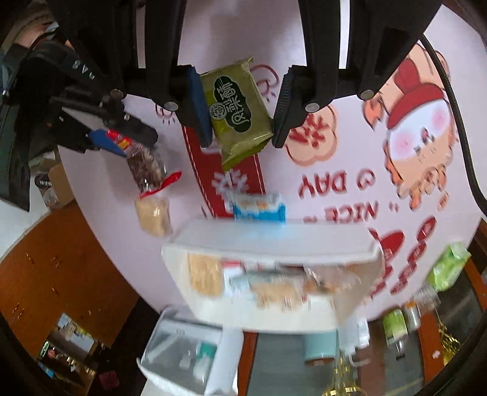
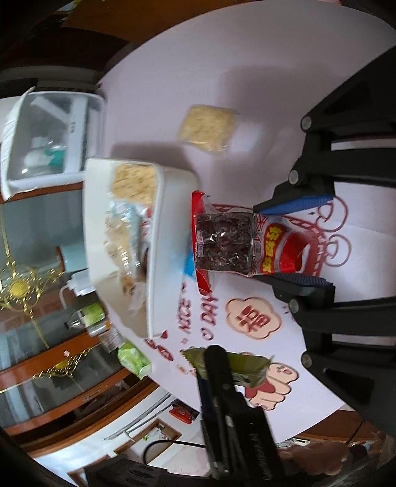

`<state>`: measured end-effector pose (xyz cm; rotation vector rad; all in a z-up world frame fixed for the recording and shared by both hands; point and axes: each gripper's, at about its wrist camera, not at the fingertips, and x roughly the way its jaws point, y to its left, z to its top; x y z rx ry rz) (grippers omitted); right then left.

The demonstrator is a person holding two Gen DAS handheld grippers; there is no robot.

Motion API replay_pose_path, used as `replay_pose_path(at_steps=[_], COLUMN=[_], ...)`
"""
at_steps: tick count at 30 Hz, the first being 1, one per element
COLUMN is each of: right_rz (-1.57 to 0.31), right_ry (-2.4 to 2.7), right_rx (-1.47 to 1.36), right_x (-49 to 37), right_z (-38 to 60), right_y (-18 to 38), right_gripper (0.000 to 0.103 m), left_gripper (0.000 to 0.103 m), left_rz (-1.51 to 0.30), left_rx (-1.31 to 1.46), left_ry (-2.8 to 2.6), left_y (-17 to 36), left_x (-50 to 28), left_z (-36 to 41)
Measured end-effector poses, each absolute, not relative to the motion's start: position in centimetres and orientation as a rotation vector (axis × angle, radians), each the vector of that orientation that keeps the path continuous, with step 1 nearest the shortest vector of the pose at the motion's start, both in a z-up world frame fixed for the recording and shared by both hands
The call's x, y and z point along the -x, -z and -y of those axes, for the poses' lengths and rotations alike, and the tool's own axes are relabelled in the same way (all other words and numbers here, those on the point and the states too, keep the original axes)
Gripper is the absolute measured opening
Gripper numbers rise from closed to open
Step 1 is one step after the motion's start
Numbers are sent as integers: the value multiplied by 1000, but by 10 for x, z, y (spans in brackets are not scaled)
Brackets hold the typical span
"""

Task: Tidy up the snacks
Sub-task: 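Carry both packs over the tray and open both grippers to release them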

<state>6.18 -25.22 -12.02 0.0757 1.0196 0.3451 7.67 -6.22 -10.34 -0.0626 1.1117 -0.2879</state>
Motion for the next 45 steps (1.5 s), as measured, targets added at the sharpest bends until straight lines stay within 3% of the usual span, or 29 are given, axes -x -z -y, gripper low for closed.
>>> replay_pose_path(at_steps=[24,30,36,42,43,45], right_rz=[-675,-732,-819,-924,-932,-942], right_ry=[-194,-172,-175,-190,-193,-196], right_rx=[75,35,34,40,39,44], right_x=[-197,-241,-268,-283,-284,-283], right_z=[241,235,222,213,214,213], right_y=[-36,-19,19,58,60,64], right_gripper=[37,37,39,53,53,53], left_gripper=[39,39,39,40,43,64], left_rz=[-788,-746,-784,-844,-855,-876], left_rx=[-190,-218,-209,-204,-207,-215], left_ry=[138,113,96,76,63,47], left_y=[-44,-54,-24,14,21,32], left_x=[-209,-257,-299,-326,-331,-337], left_z=[50,54,55,53,52,51])
